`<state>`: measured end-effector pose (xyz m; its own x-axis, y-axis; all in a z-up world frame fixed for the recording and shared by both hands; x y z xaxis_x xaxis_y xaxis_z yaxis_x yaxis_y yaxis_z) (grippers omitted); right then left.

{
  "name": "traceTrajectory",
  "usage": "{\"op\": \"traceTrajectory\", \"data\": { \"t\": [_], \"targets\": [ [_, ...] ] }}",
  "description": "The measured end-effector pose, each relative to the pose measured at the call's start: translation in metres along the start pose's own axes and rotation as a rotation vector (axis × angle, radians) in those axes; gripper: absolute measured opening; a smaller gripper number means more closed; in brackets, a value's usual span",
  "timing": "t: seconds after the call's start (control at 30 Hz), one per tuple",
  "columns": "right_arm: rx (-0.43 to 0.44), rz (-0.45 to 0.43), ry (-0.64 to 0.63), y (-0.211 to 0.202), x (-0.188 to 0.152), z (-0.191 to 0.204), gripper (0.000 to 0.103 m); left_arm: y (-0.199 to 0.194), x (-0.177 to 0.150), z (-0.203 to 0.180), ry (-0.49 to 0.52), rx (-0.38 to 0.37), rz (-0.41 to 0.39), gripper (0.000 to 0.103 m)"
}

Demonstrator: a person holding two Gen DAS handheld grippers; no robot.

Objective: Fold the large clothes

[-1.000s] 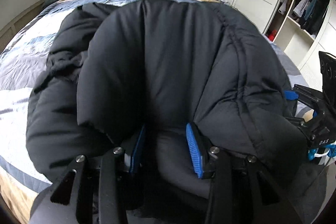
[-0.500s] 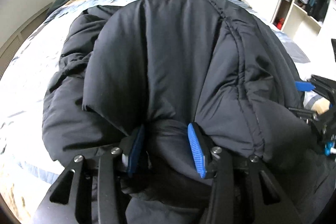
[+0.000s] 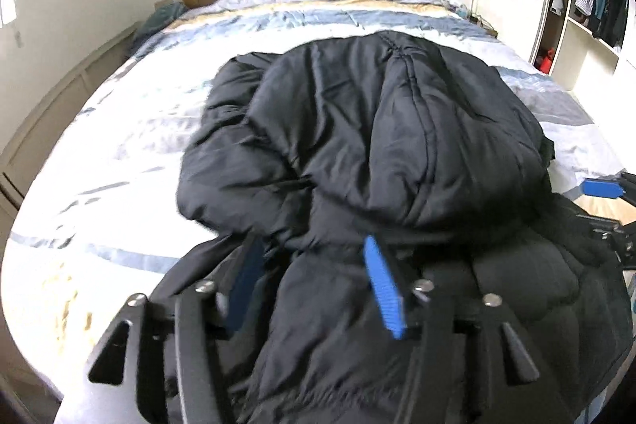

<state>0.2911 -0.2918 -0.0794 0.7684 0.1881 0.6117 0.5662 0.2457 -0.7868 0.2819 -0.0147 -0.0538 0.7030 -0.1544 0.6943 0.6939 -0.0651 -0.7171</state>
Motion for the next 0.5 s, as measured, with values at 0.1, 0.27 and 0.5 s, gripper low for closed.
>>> {"op": "traceTrajectory", "data": {
  "t": [0.1, 0.27, 0.5],
  "targets": [
    [-0.016, -0.024, 0.04, -0.028, -0.017, -0.005, 0.08, -0.022, -0.014, 0.012, -0.003, 0.013, -0.011, 0.056],
    [-0.059, -0.052, 0.118, -0.076, -0.056, -0.029, 0.088, -0.045, -0.047, 0.061, -0.077, 0.016, 0.006, 0.06],
    [-0.138, -0.053, 0.257, -0.126, -0.126, -0.065, 0.1, -0.074, -0.099, 0.145, -0.209, 0.093, 0.061, 0.067]
  ]
}}
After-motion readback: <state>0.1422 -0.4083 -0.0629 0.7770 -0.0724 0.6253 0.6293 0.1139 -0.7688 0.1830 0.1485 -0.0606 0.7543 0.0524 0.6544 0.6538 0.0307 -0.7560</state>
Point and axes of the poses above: each gripper's, at about its wrist camera, not at the fingertips, and y roughly the way its jaws point, z to its left, x to its top, the point moved 3 cm from there along y, roughly the way its jaws point, and after that the axes turned 4 degrees about -z, right-handed, at the moved point
